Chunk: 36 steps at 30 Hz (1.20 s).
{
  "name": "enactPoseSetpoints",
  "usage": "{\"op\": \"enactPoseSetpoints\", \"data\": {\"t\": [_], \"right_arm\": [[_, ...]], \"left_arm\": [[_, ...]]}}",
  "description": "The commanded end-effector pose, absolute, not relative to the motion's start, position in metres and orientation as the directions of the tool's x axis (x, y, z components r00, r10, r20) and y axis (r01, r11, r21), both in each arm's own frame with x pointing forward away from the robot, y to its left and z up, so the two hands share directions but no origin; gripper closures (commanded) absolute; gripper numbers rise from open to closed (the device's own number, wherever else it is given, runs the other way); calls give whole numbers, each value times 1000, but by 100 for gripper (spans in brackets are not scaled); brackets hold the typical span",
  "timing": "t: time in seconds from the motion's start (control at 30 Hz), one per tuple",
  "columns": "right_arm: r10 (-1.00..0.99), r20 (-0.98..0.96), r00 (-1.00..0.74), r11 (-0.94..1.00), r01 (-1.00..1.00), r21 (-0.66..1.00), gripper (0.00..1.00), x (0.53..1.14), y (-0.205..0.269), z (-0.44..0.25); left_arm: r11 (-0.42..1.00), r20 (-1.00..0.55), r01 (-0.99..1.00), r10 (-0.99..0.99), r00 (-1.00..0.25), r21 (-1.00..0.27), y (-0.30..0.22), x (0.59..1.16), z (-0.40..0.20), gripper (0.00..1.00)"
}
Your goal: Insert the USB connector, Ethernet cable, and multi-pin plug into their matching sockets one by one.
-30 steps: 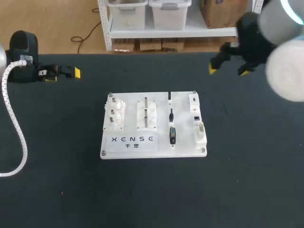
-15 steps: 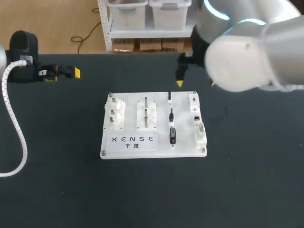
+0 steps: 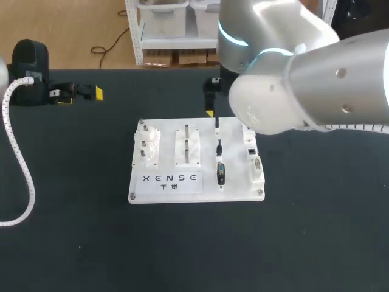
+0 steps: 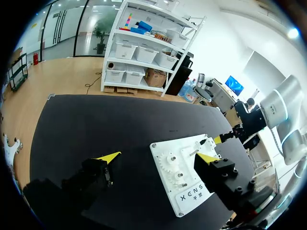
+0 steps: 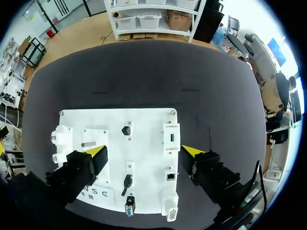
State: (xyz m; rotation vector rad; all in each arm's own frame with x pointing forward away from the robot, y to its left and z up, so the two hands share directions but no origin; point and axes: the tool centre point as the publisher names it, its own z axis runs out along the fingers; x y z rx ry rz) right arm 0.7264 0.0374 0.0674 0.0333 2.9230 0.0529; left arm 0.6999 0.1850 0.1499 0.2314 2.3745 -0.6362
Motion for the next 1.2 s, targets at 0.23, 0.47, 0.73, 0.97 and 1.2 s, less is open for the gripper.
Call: {"op": "enactPoseSetpoints", "data": {"t": [0.23,0.47,0.73,0.97,1.2], "right_arm": [[34,-191,-981,999,30,20,0,734,51,53],[28,-187,-982,999,24,21,0,740,59,43],[23,-187,-982,999,15,47,0,742,61,43],[23,-187,-982,999,15,47,0,742,61,43],[40,-179,-983,999,36,26,0,744,62,41]], "left_arm": [[866,-642,321,0,-767,-383,185,700,150,0],[866,-642,321,0,-767,-383,185,700,150,0],[866,-642,321,0,-767,-383,185,700,150,0],[866,-642,321,0,-767,-383,185,700,150,0],[866,-642,321,0,-767,-383,185,700,150,0]]}}
